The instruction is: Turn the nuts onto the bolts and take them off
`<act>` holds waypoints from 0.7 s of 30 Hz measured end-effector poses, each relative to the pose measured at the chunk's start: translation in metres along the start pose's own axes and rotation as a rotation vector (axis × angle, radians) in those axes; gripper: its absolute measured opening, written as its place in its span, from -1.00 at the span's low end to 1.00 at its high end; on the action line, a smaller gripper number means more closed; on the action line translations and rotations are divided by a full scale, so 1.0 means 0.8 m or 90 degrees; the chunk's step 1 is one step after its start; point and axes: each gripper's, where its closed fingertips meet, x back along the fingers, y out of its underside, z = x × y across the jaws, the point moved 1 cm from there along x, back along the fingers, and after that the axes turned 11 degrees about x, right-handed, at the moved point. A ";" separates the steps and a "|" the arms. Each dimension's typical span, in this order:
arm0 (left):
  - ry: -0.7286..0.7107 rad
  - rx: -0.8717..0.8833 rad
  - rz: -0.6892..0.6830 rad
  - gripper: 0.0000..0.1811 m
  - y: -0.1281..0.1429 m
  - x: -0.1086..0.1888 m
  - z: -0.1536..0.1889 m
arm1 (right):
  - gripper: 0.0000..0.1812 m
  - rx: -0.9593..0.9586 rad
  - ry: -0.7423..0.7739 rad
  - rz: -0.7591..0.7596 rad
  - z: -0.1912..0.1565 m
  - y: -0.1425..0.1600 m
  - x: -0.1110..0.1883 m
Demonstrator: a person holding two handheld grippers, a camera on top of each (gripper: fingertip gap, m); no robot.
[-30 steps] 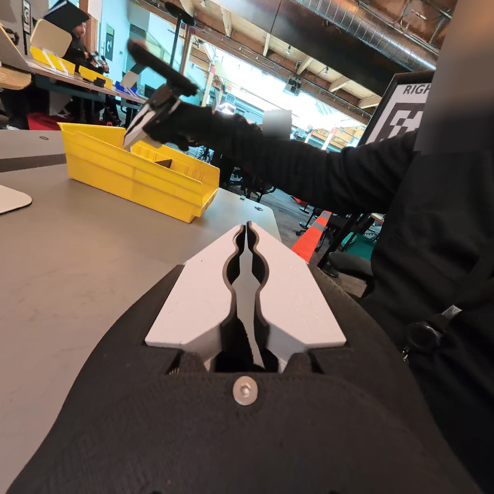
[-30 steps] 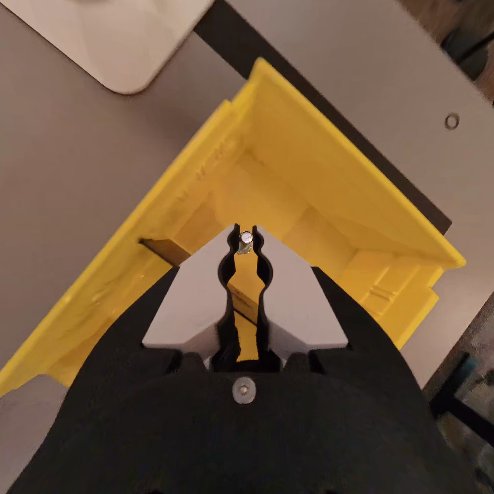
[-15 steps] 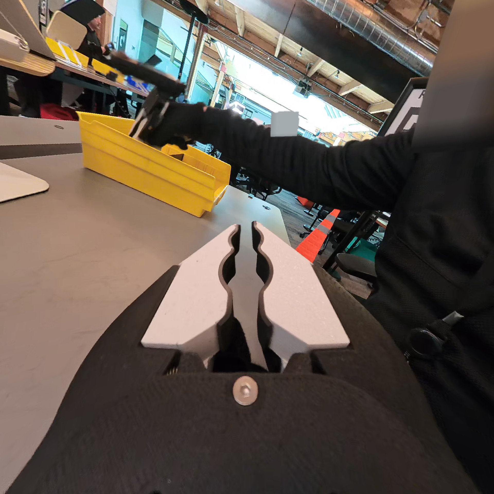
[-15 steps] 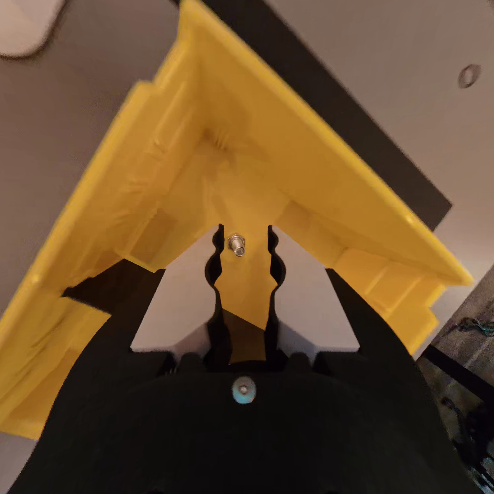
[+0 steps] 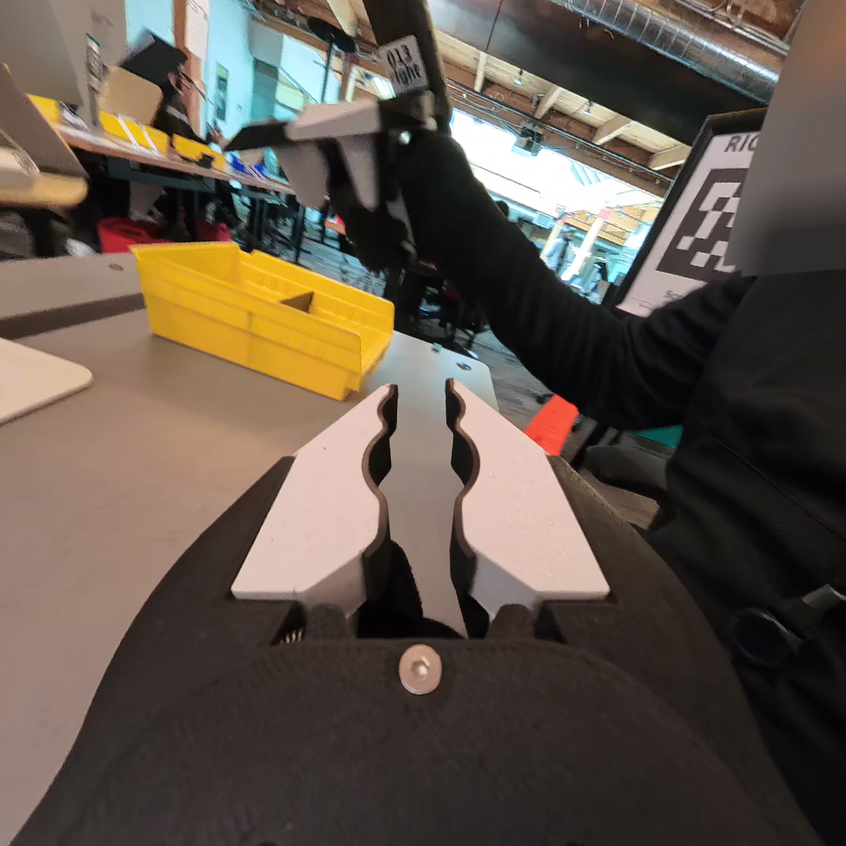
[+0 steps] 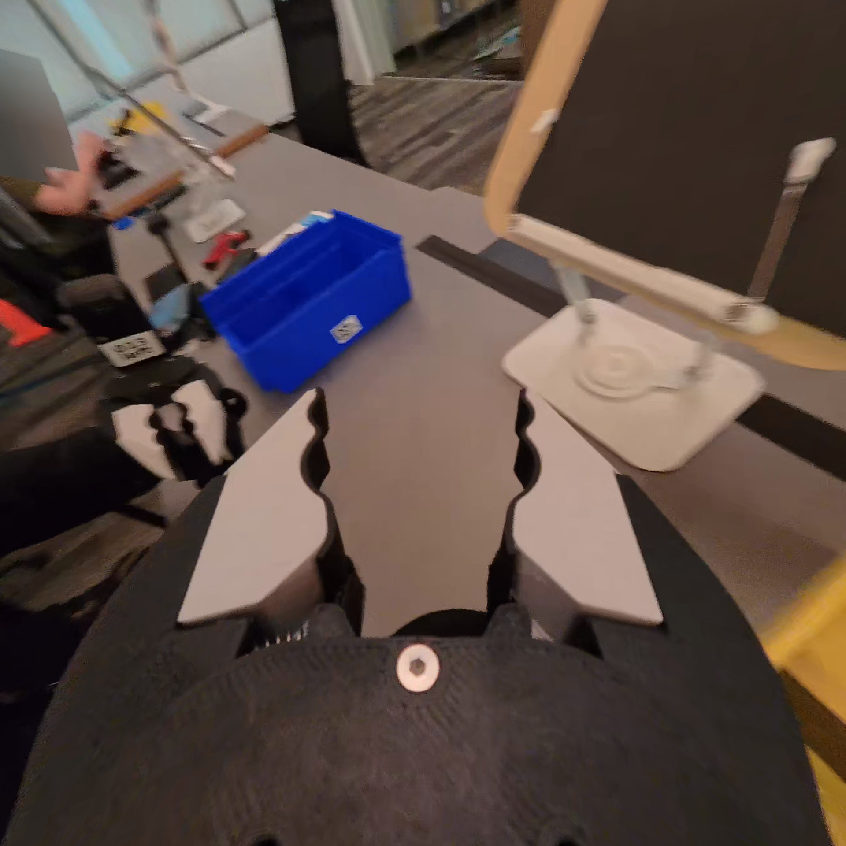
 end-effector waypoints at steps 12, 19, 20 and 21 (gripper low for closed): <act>-0.079 -0.158 0.079 -0.77 -0.074 -0.007 0.066 | -0.33 0.034 -0.189 0.066 -0.190 -0.013 -0.070; -0.055 -0.201 0.172 -0.71 -0.108 0.006 0.097 | -0.89 0.052 -0.243 0.110 -0.238 -0.022 -0.076; -0.056 -0.196 0.161 -0.72 -0.108 0.004 0.096 | -0.93 0.052 -0.242 0.117 -0.241 -0.023 -0.076; -0.063 -0.197 0.153 -0.72 -0.106 0.001 0.093 | -0.98 0.054 -0.243 0.124 -0.244 -0.023 -0.077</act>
